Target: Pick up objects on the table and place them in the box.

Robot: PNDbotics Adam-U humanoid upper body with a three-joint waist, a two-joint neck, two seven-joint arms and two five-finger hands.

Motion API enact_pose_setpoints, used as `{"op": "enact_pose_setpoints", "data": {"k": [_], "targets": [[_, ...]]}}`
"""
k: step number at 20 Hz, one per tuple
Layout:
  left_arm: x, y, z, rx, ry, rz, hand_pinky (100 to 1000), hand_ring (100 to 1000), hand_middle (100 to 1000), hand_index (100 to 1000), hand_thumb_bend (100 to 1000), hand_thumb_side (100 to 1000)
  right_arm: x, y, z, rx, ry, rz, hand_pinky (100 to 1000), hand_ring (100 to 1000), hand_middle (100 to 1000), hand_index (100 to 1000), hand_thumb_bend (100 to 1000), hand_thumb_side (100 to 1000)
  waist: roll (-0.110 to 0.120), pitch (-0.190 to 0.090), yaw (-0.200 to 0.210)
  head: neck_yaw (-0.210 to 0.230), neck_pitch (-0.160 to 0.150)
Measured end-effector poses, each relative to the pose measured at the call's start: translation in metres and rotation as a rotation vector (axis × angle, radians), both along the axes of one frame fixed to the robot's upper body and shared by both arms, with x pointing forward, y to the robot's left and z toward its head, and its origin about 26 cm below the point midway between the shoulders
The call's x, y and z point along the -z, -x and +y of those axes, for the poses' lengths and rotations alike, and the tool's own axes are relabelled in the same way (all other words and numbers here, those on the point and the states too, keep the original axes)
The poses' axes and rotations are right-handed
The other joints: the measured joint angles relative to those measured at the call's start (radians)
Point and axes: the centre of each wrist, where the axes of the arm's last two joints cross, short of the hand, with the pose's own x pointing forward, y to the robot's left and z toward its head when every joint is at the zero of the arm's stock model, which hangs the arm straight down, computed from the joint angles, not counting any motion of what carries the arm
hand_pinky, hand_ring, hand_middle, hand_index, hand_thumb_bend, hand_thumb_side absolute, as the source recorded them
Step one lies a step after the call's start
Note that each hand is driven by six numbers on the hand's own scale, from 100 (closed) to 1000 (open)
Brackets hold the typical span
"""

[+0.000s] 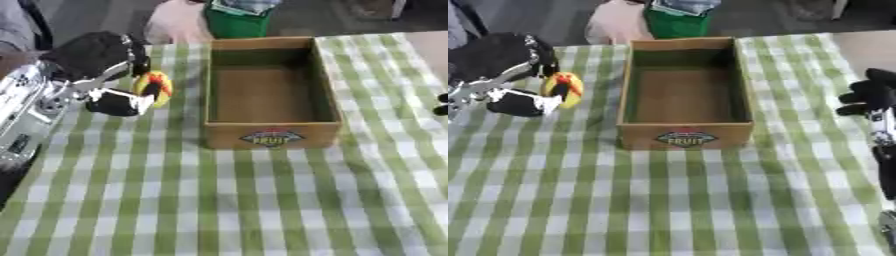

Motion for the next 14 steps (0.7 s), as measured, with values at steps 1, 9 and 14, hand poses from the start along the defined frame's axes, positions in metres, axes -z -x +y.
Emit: {"op": "enact_pose_setpoints", "data": {"k": [1, 9, 14], "targets": [[-0.006, 0.000, -0.001, 0.002, 0.007, -0.032, 296, 465, 495, 633, 100, 442, -0.001, 0.000, 0.000, 0.000, -0.001, -0.003, 564, 627, 614, 771, 100, 552, 0.002, -0.001, -0.005, 0.002, -0.002], [-0.033, -0.012, -0.022, 0.054, 0.116, -0.198, 323, 476, 515, 650, 100, 444, -0.006, -0.002, 0.000, -0.012, -0.021, -0.029, 564, 627, 614, 769, 100, 551, 0.016, -0.009, -0.053, 0.036, -0.005], [-0.029, -0.026, -0.025, 0.068, 0.172, -0.229, 323, 476, 515, 650, 100, 444, -0.009, -0.003, 0.000, -0.016, -0.029, -0.038, 564, 627, 614, 769, 100, 551, 0.020, -0.009, -0.061, 0.051, -0.008]]}}
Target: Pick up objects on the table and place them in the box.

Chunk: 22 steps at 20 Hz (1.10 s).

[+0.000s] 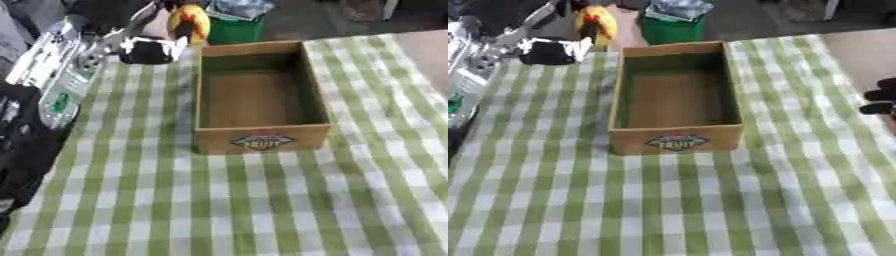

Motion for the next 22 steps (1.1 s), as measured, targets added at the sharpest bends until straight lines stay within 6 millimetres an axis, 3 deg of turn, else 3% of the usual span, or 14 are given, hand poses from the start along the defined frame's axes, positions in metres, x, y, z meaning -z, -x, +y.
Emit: {"op": "enact_pose_setpoints", "data": {"k": [4, 7, 9, 15, 22], "targets": [[0.008, -0.008, 0.002, 0.002, 0.017, -0.023, 337, 481, 524, 662, 100, 455, 0.000, 0.000, 0.000, -0.002, -0.001, -0.001, 566, 629, 615, 769, 100, 553, 0.000, 0.000, -0.002, 0.003, -0.002], [0.008, -0.014, -0.003, 0.024, 0.046, -0.043, 346, 491, 532, 670, 100, 472, -0.008, -0.003, 0.003, -0.019, -0.005, -0.035, 566, 629, 615, 769, 100, 551, 0.006, 0.014, -0.053, 0.037, -0.006], [0.019, -0.021, -0.015, 0.062, 0.066, -0.024, 346, 488, 532, 671, 100, 472, -0.012, -0.005, 0.004, -0.035, -0.008, -0.048, 566, 630, 616, 770, 100, 551, 0.020, 0.019, -0.083, 0.057, -0.009], [0.045, -0.040, -0.039, 0.120, 0.093, 0.006, 345, 485, 531, 670, 100, 472, -0.018, -0.007, 0.007, -0.071, -0.011, -0.061, 567, 630, 616, 769, 100, 553, 0.021, 0.023, -0.107, 0.083, -0.013], [0.071, -0.055, -0.047, 0.111, 0.063, 0.031, 365, 514, 534, 682, 100, 509, -0.022, -0.009, 0.011, -0.109, -0.014, -0.071, 567, 630, 616, 770, 100, 553, 0.021, 0.030, -0.130, 0.105, -0.014]]}}
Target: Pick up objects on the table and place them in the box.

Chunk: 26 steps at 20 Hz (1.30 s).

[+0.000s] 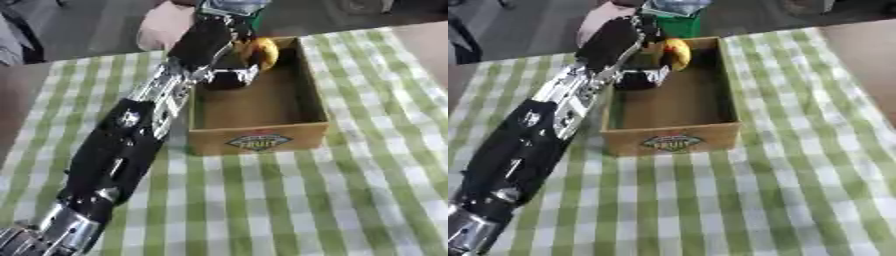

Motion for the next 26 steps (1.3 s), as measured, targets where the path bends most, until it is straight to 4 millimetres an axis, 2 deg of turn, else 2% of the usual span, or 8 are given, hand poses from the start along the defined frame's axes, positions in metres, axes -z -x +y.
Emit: {"op": "enact_pose_setpoints", "data": {"k": [4, 6, 10, 14, 17, 19, 21, 26], "targets": [[0.020, -0.008, 0.003, -0.041, -0.101, 0.071, 450, 615, 609, 744, 100, 620, 0.000, 0.000, 0.001, -0.011, 0.001, 0.005, 567, 631, 616, 770, 100, 554, 0.000, 0.000, 0.001, 0.000, 0.000], [0.028, -0.011, 0.005, -0.068, -0.157, 0.113, 494, 672, 653, 768, 100, 635, 0.001, 0.000, 0.001, -0.011, 0.002, 0.009, 567, 631, 616, 770, 100, 554, 0.000, 0.000, 0.003, 0.000, 0.001], [0.032, -0.015, 0.008, -0.127, -0.249, 0.159, 565, 762, 723, 837, 100, 685, 0.002, 0.000, 0.000, -0.009, 0.001, 0.014, 567, 631, 616, 770, 100, 555, 0.000, -0.007, 0.007, 0.000, 0.002], [0.028, -0.013, 0.011, -0.193, -0.299, 0.174, 559, 765, 728, 852, 189, 730, 0.003, 0.001, 0.000, -0.008, 0.001, 0.016, 567, 631, 617, 771, 100, 556, -0.005, -0.006, 0.010, 0.000, 0.006], [0.015, -0.010, 0.012, -0.230, -0.269, 0.152, 539, 740, 695, 846, 171, 767, 0.005, 0.001, 0.000, -0.006, 0.001, 0.022, 568, 631, 617, 771, 100, 557, -0.012, -0.006, 0.016, 0.000, 0.010], [0.003, -0.006, 0.013, -0.240, -0.212, 0.113, 519, 712, 670, 841, 203, 785, 0.005, 0.001, 0.000, -0.006, 0.001, 0.022, 568, 632, 617, 771, 100, 558, -0.015, -0.006, 0.020, 0.000, 0.010], [-0.012, -0.001, 0.014, -0.244, -0.132, 0.063, 497, 681, 634, 813, 141, 761, 0.005, 0.001, 0.000, -0.006, 0.001, 0.023, 568, 632, 617, 771, 100, 558, -0.019, -0.007, 0.021, 0.000, 0.010], [-0.052, 0.016, 0.011, -0.223, 0.114, -0.076, 464, 621, 596, 809, 235, 767, 0.006, 0.002, 0.000, -0.005, -0.002, 0.028, 569, 632, 617, 771, 100, 558, -0.028, -0.013, 0.029, 0.000, 0.010]]}}
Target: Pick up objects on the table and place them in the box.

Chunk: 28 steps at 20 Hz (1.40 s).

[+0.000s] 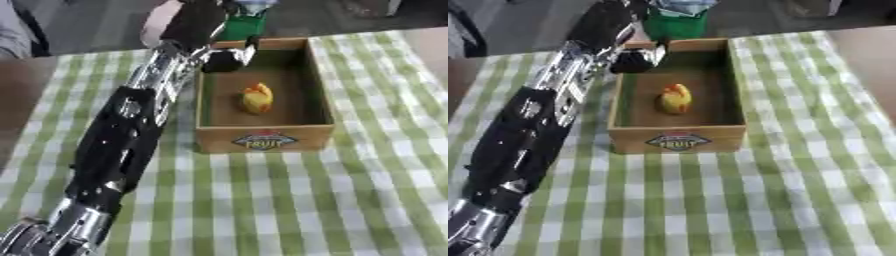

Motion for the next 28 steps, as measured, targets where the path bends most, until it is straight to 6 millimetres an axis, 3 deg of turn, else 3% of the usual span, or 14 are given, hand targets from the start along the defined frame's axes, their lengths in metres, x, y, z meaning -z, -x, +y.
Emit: {"op": "enact_pose_setpoints", "data": {"k": [4, 9, 13, 21, 28], "targets": [[-0.009, 0.013, 0.008, 0.000, 0.184, -0.086, 445, 588, 580, 810, 190, 706, 0.003, 0.001, -0.001, 0.004, -0.005, 0.007, 569, 633, 617, 771, 100, 561, -0.003, -0.010, 0.020, -0.012, 0.001], [0.007, 0.028, 0.036, -0.053, 0.356, -0.140, 444, 574, 572, 828, 102, 646, 0.007, 0.003, -0.006, 0.029, -0.018, 0.013, 569, 633, 617, 770, 100, 559, -0.009, -0.020, 0.065, -0.063, 0.019], [0.020, 0.044, 0.066, -0.126, 0.465, -0.195, 444, 570, 572, 836, 100, 624, 0.009, 0.005, -0.009, 0.049, -0.028, 0.011, 569, 633, 617, 770, 100, 560, -0.013, -0.024, 0.092, -0.108, 0.027], [0.047, 0.082, 0.101, -0.236, 0.676, -0.283, 460, 576, 590, 857, 100, 630, 0.010, 0.006, -0.012, 0.078, -0.032, 0.008, 569, 634, 618, 770, 100, 566, -0.020, -0.023, 0.127, -0.141, 0.036], [0.070, 0.121, 0.110, -0.212, 0.763, -0.287, 569, 623, 656, 897, 162, 741, 0.010, 0.006, -0.013, 0.092, -0.035, -0.005, 570, 638, 620, 771, 100, 583, -0.031, -0.008, 0.139, -0.148, 0.036]]}}
